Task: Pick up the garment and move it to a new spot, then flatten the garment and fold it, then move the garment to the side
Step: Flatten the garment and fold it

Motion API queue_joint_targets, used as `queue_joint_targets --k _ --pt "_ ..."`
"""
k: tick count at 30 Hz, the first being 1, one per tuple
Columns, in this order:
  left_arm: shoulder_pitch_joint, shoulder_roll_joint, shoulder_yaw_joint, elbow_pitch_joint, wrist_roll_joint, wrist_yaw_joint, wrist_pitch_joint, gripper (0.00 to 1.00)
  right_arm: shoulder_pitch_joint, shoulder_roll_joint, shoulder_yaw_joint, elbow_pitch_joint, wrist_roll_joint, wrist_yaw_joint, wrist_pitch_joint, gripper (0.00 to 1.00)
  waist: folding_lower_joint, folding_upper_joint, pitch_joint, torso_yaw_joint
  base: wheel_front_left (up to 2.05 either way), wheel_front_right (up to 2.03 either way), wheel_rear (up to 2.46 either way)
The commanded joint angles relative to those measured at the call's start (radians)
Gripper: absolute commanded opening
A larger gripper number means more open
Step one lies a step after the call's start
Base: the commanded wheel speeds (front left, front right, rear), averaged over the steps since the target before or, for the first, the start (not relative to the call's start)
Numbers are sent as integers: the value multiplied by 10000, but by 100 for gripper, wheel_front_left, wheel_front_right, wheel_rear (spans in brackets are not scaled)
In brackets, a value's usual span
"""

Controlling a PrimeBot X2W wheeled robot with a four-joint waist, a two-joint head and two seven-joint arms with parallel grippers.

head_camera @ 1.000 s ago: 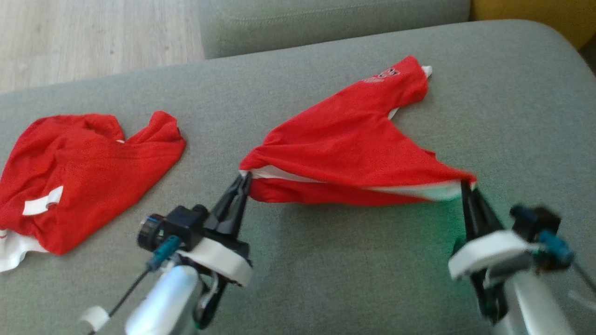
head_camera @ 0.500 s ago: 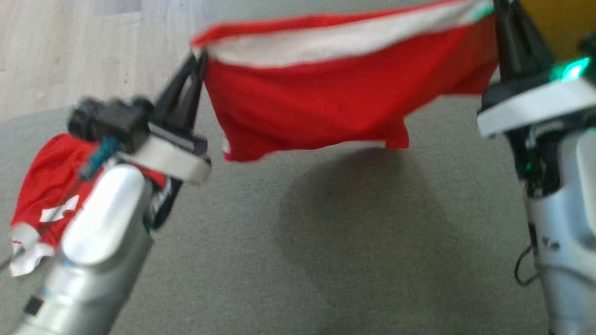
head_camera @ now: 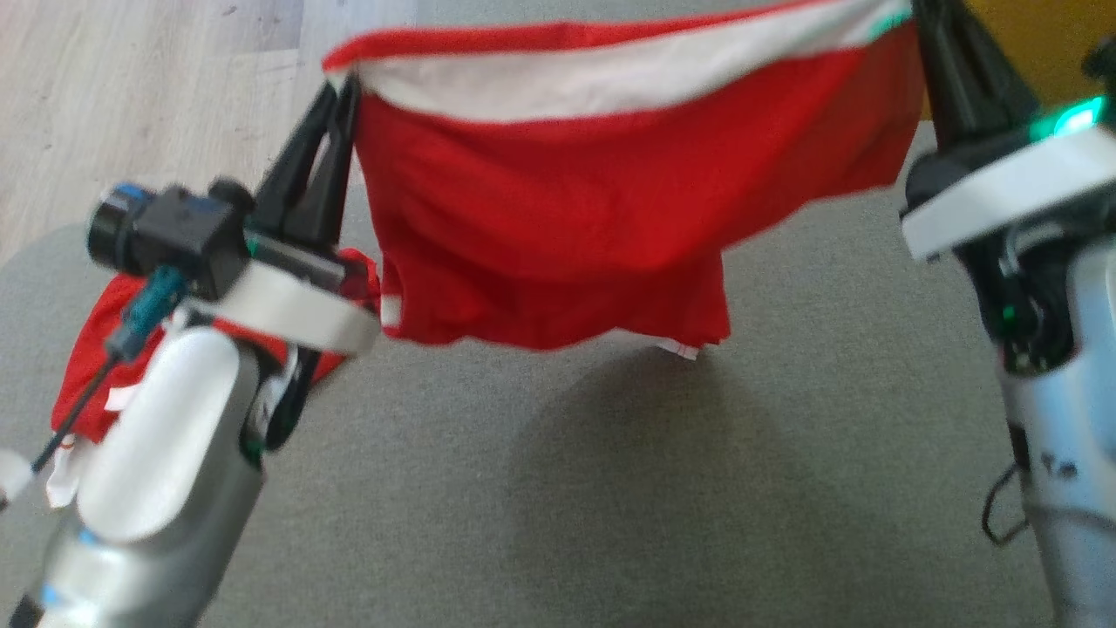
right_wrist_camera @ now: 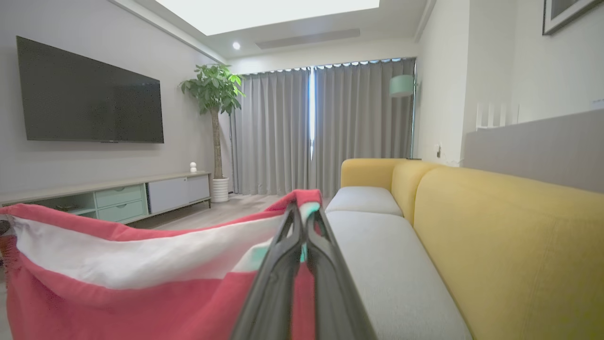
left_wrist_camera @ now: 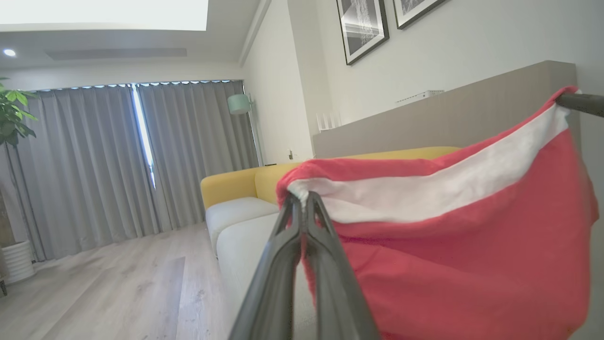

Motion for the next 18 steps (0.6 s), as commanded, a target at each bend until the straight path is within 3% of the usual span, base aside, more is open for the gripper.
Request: queue_joint_targets --k 1,10,13,18 --pt "-227 481 571 -611 -101 121 145 0 93 -90 -7 -553 110 -9 193 0 1 0 25 10 0 0 0" --pt "-275 656 741 -1596 -697 190 1169 0 126 -215 -422 -1325 -72 -9 1305 0 1 0 1017 -75 0 0 0" --pt "-1275 583 695 -987 -703 -83 1365 0 -879 -498 -355 -606 -336 -9 1349 0 1 0 1863 -152 0 0 0" --pt "-3885 194 724 929 -652 -629 1239 0 -3585 -852 178 1680 -665 -9 874 0 1 0 3362 -272 0 0 0"
